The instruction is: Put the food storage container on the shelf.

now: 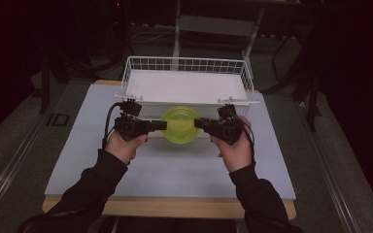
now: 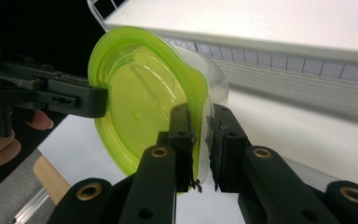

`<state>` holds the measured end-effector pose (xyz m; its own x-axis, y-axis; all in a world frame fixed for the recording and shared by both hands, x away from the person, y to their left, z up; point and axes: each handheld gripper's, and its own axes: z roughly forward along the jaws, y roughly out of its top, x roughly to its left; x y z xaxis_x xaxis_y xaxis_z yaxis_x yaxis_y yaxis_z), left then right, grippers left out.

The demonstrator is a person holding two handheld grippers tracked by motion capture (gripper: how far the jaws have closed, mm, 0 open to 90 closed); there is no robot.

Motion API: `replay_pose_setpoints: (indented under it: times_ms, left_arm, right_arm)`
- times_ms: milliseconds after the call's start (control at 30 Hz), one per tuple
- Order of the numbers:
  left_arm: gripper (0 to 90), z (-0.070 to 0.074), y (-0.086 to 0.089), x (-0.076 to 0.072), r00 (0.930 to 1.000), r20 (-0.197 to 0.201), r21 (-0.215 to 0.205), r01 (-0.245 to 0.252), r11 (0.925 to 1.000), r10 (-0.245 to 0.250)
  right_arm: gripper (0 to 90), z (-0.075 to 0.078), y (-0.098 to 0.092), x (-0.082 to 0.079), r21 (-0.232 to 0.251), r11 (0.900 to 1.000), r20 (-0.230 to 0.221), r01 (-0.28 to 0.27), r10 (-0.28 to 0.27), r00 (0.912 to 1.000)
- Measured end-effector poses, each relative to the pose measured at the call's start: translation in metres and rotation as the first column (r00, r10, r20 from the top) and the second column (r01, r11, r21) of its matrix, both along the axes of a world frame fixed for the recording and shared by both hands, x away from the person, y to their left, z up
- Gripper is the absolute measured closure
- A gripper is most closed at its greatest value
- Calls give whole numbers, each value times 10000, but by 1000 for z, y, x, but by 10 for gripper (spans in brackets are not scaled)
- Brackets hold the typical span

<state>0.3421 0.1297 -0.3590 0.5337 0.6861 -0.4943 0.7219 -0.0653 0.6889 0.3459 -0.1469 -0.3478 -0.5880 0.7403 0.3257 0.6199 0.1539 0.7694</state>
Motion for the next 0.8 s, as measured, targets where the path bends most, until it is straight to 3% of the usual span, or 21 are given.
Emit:
replay_pose_setpoints:
  times_ms: [200, 233, 433, 667, 800]
  left_arm:
    - [818, 15, 1, 13, 9997, -242, -24, 81, 10000, -82]
    - [817, 18, 3, 18, 9993, -344, -229, 134, 9996, -142]
    - [816, 28, 6, 29, 9999, -161, -282, 32, 9996, -37]
    - [815, 44, 6, 46, 9997, 21, -91, -234, 9997, 234]
    - [814, 50, 2, 57, 9990, 0, 47, -439, 9990, 439]
  right_arm:
    - [802, 14, -1, 12, 230, 9997, -127, 35, -32, 9999]
    - [804, 16, -2, 13, 347, 9994, -177, 17, -10, 9998]
    - [806, 28, -3, 26, 697, 9975, -345, -144, 168, 9993]
    - [807, 41, 1, 44, 736, 9973, -480, -65, 101, 9988]
    - [805, 50, 4, 56, 345, 9991, -456, 236, -220, 9987]
